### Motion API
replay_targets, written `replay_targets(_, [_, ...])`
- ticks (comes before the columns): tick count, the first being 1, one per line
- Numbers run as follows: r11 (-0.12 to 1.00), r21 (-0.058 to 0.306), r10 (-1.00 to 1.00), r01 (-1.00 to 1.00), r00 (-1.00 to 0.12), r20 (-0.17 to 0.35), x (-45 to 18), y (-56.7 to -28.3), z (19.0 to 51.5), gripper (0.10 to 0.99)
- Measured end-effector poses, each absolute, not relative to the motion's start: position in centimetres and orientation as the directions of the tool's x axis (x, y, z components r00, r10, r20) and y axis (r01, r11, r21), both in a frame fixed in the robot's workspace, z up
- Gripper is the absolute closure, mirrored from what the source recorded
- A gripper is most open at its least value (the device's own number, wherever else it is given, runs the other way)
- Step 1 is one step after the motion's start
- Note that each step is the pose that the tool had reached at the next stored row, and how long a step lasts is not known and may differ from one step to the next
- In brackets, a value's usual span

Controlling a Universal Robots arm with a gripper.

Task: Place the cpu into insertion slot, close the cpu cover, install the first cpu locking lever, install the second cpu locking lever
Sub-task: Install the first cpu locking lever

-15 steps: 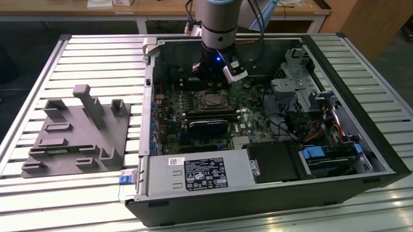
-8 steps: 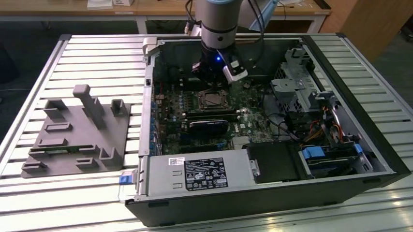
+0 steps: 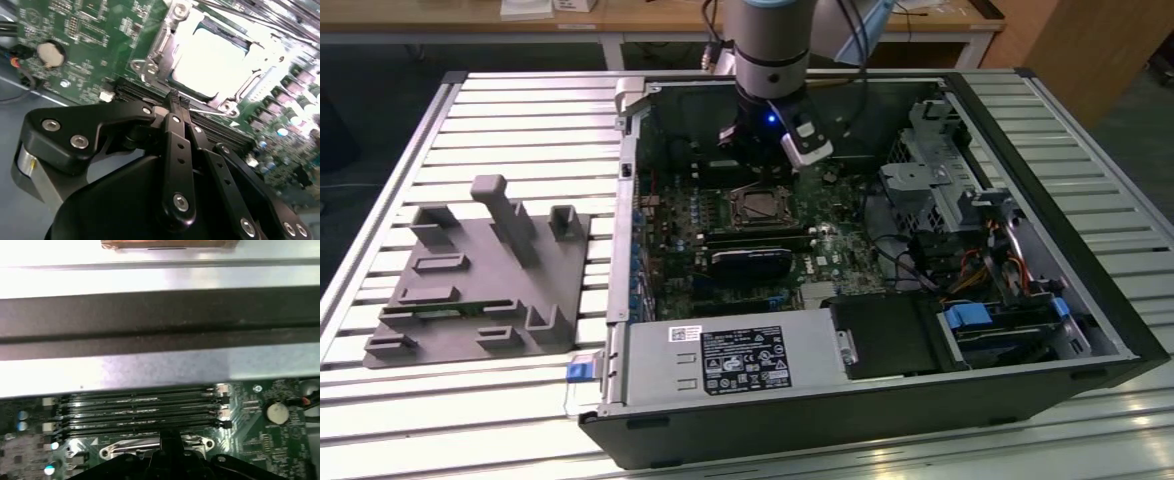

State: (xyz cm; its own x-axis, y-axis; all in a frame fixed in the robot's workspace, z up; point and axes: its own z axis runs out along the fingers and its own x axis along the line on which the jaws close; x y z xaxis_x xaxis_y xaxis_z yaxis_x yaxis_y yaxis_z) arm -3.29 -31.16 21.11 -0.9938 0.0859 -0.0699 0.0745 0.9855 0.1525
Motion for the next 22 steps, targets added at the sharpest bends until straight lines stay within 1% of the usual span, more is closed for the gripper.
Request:
replay_targets(4, [0.985,0.157,0.086,0.065,-0.988,-0.130,-3.72,-31.16,21.04,0.980])
replay_targets(6, [0.985,0.158,0.086,0.063,-0.986,-0.142,-3.98,-31.14,21.00,0.980])
replay_targets(12, [0.983,0.171,0.092,0.066,-0.985,-0.145,-4.16,-31.00,20.87,0.980])
replay_targets(17, [0.977,0.171,0.154,0.128,-0.977,-0.145,-4.19,-30.96,20.71,0.980])
replay_targets(22, [0.976,0.172,0.160,0.135,-0.976,-0.146,-4.36,-30.95,20.69,0.980])
